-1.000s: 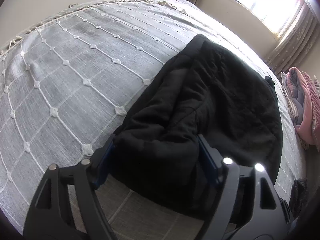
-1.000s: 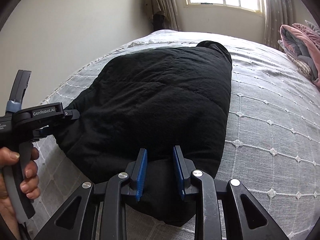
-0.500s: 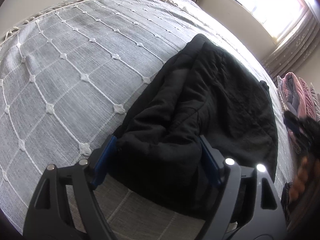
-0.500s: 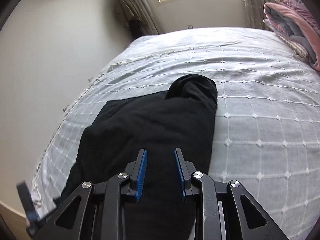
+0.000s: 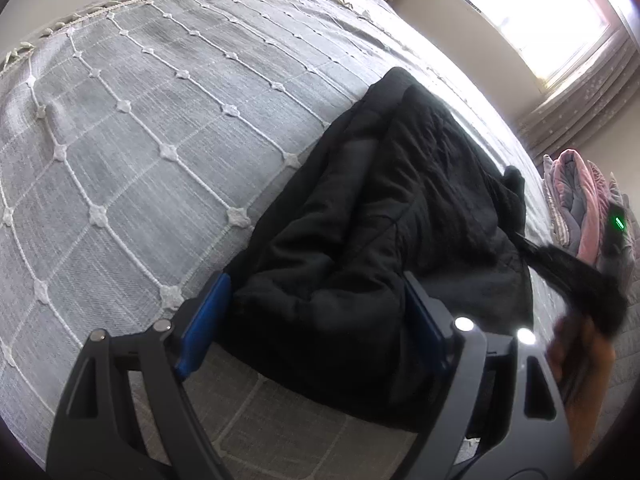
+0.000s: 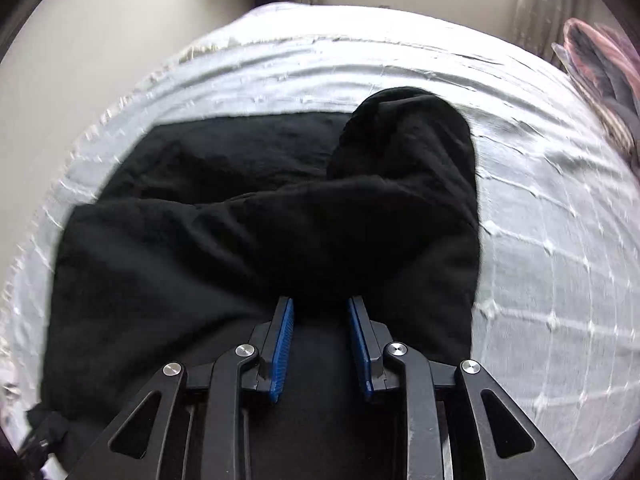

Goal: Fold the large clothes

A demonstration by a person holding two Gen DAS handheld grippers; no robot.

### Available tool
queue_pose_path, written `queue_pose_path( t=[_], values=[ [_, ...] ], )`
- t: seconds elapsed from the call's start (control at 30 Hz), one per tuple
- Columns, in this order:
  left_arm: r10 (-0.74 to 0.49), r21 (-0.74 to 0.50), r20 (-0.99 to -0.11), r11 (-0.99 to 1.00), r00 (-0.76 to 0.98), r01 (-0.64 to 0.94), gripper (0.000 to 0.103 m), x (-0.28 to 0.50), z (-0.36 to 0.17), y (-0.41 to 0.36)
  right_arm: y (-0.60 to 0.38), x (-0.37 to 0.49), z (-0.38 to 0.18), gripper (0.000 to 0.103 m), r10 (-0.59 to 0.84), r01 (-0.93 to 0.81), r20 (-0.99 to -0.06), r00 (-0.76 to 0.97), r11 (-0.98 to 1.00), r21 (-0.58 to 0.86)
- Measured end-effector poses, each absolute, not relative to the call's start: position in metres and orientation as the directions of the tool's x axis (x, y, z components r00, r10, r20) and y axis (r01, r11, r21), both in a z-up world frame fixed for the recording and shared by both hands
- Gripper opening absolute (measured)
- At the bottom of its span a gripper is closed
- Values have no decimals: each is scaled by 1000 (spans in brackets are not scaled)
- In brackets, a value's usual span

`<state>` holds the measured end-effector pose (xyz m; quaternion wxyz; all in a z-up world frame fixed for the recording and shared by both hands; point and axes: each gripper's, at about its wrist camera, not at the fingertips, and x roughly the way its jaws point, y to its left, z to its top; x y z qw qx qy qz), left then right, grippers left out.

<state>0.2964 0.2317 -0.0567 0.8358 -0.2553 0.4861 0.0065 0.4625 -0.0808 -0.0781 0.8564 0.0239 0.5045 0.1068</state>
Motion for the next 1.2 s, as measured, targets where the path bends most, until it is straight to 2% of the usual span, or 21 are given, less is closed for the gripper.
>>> queue_pose_path(
  t=[0.1,0.27,0.33,0.47,0.63,0.73,0.83,0.9,1.03,1.13,1.2],
  values=[
    [-249,-436,-812,859,528,-267,84,296,-59,233,-99,403,-49,31,288,-197,-804,521,957,215],
    [-240,-434,-811,859,534,-272,84,295,-60,231,-102,314,-40,31,396,-312,-807,439,909,276],
    [-241,-432,-812,861,532,-269,85,296,-62,230,-96,292,-54,32,365,-324,-840,403,915,242],
    [-222,-414,-815,869,536,-270,86,296,-64,229,-85,274,-89,31,279,-329,-848,452,935,132],
    [-249,-447,-807,851,535,-277,86,292,-61,234,-92,269,-94,31,309,-302,-832,460,936,180],
    [-255,-468,-792,836,555,-284,86,279,-41,244,-92,269,-91,31,296,-284,-836,462,942,177],
    [-172,-457,-746,835,643,-307,86,257,-9,263,-83,262,-88,32,242,-278,-838,488,954,114],
    [-136,-422,-736,858,663,-293,87,250,-2,269,-82,259,-85,32,250,-274,-831,496,954,124],
    [-224,-433,-797,860,561,-270,87,262,-33,269,-85,249,-83,32,277,-268,-808,520,951,154],
    [-325,-553,-746,788,581,-269,87,259,-52,269,-83,252,-84,32,252,-261,-795,553,958,122],
    [-334,-562,-740,785,584,-262,90,261,-59,266,-83,253,-84,32,244,-258,-791,561,959,114]
  ],
)
